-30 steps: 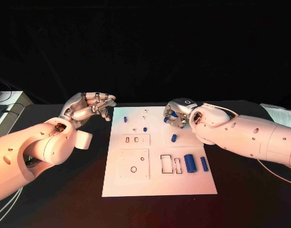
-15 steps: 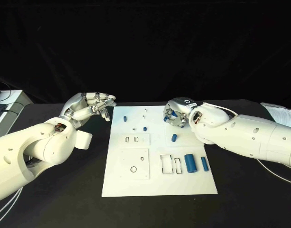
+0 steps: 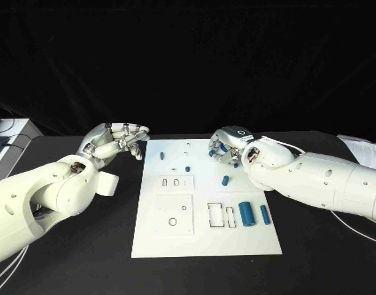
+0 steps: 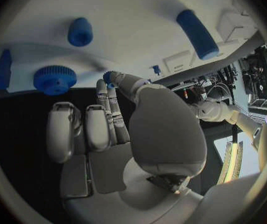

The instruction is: Assemble the parts on the task board

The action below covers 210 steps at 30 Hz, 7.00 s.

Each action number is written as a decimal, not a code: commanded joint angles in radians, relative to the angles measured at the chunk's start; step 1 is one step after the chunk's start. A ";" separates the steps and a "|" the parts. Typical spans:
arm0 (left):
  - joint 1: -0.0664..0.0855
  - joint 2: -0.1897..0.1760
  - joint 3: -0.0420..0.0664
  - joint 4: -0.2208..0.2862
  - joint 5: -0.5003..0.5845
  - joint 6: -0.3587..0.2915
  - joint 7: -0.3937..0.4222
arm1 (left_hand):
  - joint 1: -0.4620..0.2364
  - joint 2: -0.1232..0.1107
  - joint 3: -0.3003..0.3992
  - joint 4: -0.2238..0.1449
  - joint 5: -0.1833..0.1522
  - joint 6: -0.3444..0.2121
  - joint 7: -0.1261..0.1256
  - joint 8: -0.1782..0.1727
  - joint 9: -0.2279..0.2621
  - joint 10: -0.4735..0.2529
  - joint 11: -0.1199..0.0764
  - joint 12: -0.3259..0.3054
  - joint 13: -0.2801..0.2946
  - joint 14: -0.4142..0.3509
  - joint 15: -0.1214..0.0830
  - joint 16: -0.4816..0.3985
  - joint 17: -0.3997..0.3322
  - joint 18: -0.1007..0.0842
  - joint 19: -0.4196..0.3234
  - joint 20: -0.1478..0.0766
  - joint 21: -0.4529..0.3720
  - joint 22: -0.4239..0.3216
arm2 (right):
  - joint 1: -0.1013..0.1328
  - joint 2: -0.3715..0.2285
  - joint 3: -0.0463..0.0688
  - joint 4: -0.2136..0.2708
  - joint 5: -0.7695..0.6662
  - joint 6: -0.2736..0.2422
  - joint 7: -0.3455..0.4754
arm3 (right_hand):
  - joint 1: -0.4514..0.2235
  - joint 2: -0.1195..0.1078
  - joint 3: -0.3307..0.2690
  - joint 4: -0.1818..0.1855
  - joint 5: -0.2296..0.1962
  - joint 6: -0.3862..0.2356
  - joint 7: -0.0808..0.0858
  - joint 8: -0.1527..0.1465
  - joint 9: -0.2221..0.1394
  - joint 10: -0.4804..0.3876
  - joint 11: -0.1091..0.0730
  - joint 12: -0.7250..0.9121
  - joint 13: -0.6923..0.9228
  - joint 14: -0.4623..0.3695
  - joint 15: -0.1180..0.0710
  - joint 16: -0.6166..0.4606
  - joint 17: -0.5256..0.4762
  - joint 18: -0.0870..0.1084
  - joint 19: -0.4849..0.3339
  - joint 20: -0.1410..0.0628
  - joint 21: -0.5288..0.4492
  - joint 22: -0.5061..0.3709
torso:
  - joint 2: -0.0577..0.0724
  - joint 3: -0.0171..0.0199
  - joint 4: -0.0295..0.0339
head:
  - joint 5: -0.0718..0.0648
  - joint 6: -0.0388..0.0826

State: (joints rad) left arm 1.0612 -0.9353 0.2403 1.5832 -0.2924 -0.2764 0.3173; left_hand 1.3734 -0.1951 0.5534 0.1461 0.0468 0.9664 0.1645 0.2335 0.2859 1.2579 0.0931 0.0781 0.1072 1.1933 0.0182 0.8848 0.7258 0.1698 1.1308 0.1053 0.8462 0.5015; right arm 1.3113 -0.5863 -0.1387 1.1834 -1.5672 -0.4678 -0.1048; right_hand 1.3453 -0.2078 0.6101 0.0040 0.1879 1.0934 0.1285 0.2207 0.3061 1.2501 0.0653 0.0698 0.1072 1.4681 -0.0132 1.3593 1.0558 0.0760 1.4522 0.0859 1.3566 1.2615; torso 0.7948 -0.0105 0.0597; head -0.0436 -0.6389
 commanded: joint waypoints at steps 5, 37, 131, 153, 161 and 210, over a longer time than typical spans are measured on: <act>0.001 0.001 0.001 0.000 -0.003 0.019 0.002 | -0.002 0.001 0.005 0.000 0.004 -0.007 0.002 -0.004 0.001 -0.004 -0.001 -0.005 0.001 -0.005 0.000 0.005 0.002 0.012 -0.007 0.002 0.005 0.002 | 0.005 0.036 0.005 -0.006 -0.015 -0.058 -0.054 | 0.002 0.008 0.004 0.000 0.003 0.003 0.001 0.005 0.003 0.012 -0.002 0.005 0.002 0.016 -0.006 0.004 0.001 -0.013 0.006 -0.003 0.004 0.001 | 0.004 -0.0013 0.0034 | 0.002 0.008; 0.001 0.017 0.001 -0.007 -0.007 0.030 -0.001 | -0.002 0.001 0.006 -0.001 0.004 -0.008 0.003 -0.005 0.002 -0.005 0.000 -0.006 0.001 -0.005 0.000 0.006 0.002 0.012 -0.010 0.003 0.010 0.005 | 0.012 0.192 0.017 -0.159 -0.025 -0.078 -0.081 | -0.007 0.001 0.003 0.001 0.000 -0.005 0.003 0.003 0.009 0.007 0.000 -0.002 0.002 0.016 -0.004 0.006 0.003 -0.014 0.005 -0.003 0.005 0.002 | 0.025 -0.0244 0.0233 | -0.007 0.021; -0.006 0.017 0.001 -0.047 -0.007 0.051 -0.008 | -0.004 -0.001 0.007 -0.003 0.004 -0.012 0.004 -0.007 0.004 -0.010 0.002 -0.007 0.002 -0.006 0.002 0.007 0.002 0.012 -0.018 0.004 0.020 0.013 | 0.048 -0.083 0.038 -0.035 0.368 0.096 -0.112 | 0.125 0.001 -0.467 0.284 0.080 -0.232 0.046 -0.007 -0.009 0.321 0.025 1.501 1.464 0.095 0.027 0.205 0.479 -0.064 0.098 0.028 0.177 0.263 | 0.023 -0.0074 0.0043 | -0.005 0.019; -0.006 0.020 0.001 -0.048 -0.008 0.057 -0.011 | -0.004 -0.001 0.007 -0.003 0.004 -0.012 0.004 -0.007 0.004 -0.010 0.002 -0.007 0.002 -0.006 0.002 0.007 0.002 0.012 -0.018 0.004 0.020 0.013 | 0.046 -0.038 0.037 -0.095 0.370 0.129 -0.111 | 0.129 0.010 -0.451 0.278 0.084 -0.223 0.043 0.004 -0.007 0.321 0.023 1.501 1.464 0.096 0.027 0.205 0.484 -0.066 0.101 0.028 0.184 0.272 | 0.024 -0.0068 0.0039 | -0.004 0.011; -0.006 0.020 0.001 -0.049 -0.008 0.058 -0.012 | -0.004 -0.001 0.007 -0.003 0.004 -0.012 0.004 -0.007 0.004 -0.010 0.002 -0.007 0.002 -0.006 0.002 0.007 0.002 0.012 -0.018 0.004 0.020 0.013 | 0.043 -0.033 0.034 -0.097 0.361 0.144 -0.111 | 0.140 0.008 -0.441 0.272 0.081 -0.217 0.042 0.009 -0.007 0.321 0.022 1.501 1.464 0.097 0.026 0.206 0.487 -0.067 0.103 0.028 0.186 0.275 | 0.024 -0.0068 0.0049 | -0.004 0.009; -0.007 0.024 0.001 -0.053 -0.008 0.063 -0.015 | -0.004 0.001 0.010 -0.005 0.003 -0.013 0.005 -0.007 0.006 -0.012 0.002 -0.007 0.003 -0.007 0.002 0.009 0.002 0.012 -0.025 0.005 0.029 0.019 | 0.042 0.051 0.036 0.063 0.116 -0.033 -0.082 | 0.133 -0.049 -0.183 0.202 0.127 -0.165 0.037 0.019 -0.036 0.321 0.017 1.501 1.464 0.097 0.021 0.207 0.491 -0.076 0.119 0.024 0.214 0.309 | 0.026 -0.0095 0.0089 | -0.002 0.028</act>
State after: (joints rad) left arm 1.0543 -0.9139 0.2408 1.5283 -0.2980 -0.2326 0.2993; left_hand 1.3735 -0.1950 0.5590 0.1405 0.0468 0.9594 0.1716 0.2296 0.2905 1.2545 0.0967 0.0744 0.1083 1.1933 0.0183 0.8886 0.7270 0.1695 1.1129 0.1092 0.8683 0.5195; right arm 1.3543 -0.5405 -0.1023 1.2550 -1.4157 -0.4934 -0.1883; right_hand 1.4866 -0.2578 0.4213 0.2043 0.3191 0.9230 0.1667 0.2424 0.2688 1.4662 0.0819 1.5687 1.3077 1.4666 0.0071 1.5626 1.3074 0.0129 1.4661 0.1075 1.5640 1.3078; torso 0.8197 -0.0198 0.0663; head -0.0467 -0.6113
